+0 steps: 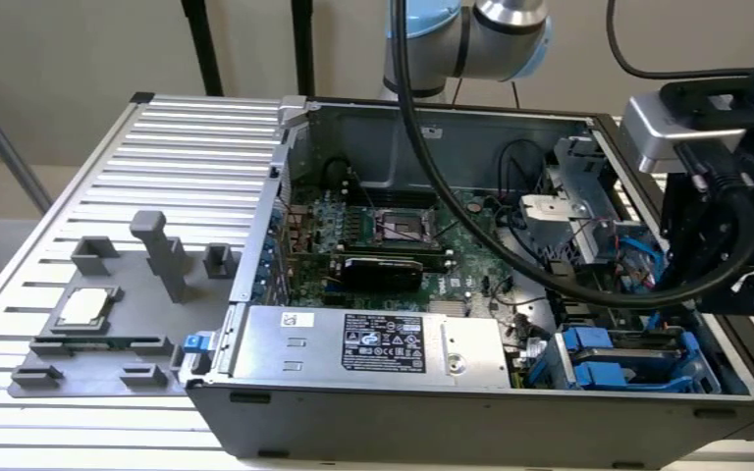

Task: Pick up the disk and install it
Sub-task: 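Insert the second disk wire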

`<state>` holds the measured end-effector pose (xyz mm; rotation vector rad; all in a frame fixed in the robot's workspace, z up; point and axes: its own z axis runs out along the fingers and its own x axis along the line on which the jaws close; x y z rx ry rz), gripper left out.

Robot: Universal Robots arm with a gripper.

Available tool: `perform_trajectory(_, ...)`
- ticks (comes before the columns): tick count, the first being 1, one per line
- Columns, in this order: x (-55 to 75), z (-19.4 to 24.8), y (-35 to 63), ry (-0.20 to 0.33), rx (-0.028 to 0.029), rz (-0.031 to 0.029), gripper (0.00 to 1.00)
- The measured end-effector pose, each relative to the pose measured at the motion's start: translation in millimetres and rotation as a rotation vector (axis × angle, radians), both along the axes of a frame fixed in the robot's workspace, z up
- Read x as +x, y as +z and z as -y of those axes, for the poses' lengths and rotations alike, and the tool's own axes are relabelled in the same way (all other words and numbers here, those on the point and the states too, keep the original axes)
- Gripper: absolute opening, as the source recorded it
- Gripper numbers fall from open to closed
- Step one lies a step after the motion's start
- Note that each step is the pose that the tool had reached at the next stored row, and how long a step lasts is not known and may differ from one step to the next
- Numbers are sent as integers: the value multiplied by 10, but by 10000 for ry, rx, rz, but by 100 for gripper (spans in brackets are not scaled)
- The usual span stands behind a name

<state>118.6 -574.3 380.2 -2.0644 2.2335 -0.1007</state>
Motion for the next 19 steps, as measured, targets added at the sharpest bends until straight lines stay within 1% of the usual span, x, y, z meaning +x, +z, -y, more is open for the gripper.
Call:
perform_trajectory(3, -88, -4, 1, 1, -2, 6, 100)
perform_trajectory(5, -132, -14, 1, 0, -2, 20, 100)
perform_trajectory(6, -138, -15, 1, 0, -6, 31, 100)
perform_trajectory(19, -139, -16, 1, 0, -7, 32, 100)
